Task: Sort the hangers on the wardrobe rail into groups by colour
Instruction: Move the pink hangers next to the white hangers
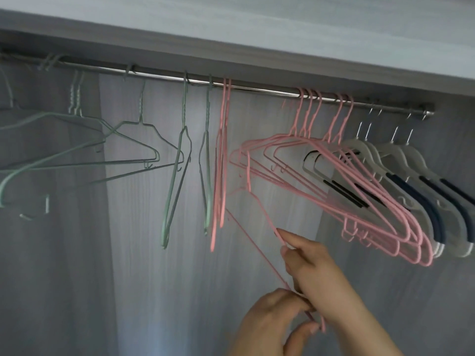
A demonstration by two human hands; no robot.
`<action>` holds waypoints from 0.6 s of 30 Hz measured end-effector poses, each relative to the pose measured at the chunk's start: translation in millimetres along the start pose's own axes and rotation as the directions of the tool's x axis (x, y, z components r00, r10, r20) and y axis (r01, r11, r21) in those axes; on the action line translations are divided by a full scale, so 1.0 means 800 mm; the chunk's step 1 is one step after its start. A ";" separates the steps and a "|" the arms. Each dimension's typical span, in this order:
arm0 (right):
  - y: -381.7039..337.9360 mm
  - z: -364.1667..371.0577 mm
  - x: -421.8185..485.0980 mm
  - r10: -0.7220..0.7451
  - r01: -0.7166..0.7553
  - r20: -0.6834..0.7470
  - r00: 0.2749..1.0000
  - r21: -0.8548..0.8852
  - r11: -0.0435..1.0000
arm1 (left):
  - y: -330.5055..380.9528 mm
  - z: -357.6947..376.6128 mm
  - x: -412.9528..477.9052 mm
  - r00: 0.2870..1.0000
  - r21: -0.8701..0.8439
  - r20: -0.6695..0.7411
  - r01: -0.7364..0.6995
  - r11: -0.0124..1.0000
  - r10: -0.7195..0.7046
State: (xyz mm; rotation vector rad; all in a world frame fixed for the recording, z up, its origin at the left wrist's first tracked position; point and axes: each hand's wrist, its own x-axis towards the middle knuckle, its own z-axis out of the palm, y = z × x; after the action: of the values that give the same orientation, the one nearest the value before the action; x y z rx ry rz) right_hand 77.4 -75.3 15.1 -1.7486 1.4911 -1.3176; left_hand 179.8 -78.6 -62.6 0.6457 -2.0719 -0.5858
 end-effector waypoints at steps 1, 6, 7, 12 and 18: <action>-0.005 -0.007 -0.003 -0.016 0.016 -0.003 1.000 0.017 1.000 | 0.003 0.000 0.001 1.000 -0.004 -0.002 -0.018 1.000 0.018; -0.026 -0.037 -0.009 -0.043 0.045 -0.014 0.999 0.100 0.994 | 0.006 -0.006 0.008 0.989 0.058 -0.070 -0.128 0.990 0.131; -0.032 -0.041 -0.007 -0.039 0.041 -0.026 0.999 0.123 0.992 | 0.008 -0.007 0.009 0.989 0.046 -0.064 -0.129 0.991 0.131; -0.060 -0.049 0.021 -0.030 0.066 -0.156 0.987 0.227 0.972 | 0.025 -0.014 0.009 0.998 -0.012 -0.020 -0.065 0.998 0.064; -0.063 -0.028 0.067 0.043 0.049 -0.224 0.974 0.386 0.921 | 0.027 -0.019 0.002 0.997 -0.002 -0.056 -0.047 0.999 0.047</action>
State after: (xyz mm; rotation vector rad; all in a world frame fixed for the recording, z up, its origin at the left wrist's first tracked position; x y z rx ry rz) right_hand 77.6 -105.9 85.8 -1.3801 1.2269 -1.7290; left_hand 186.5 -66.0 -40.5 0.6029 -2.0275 -0.5382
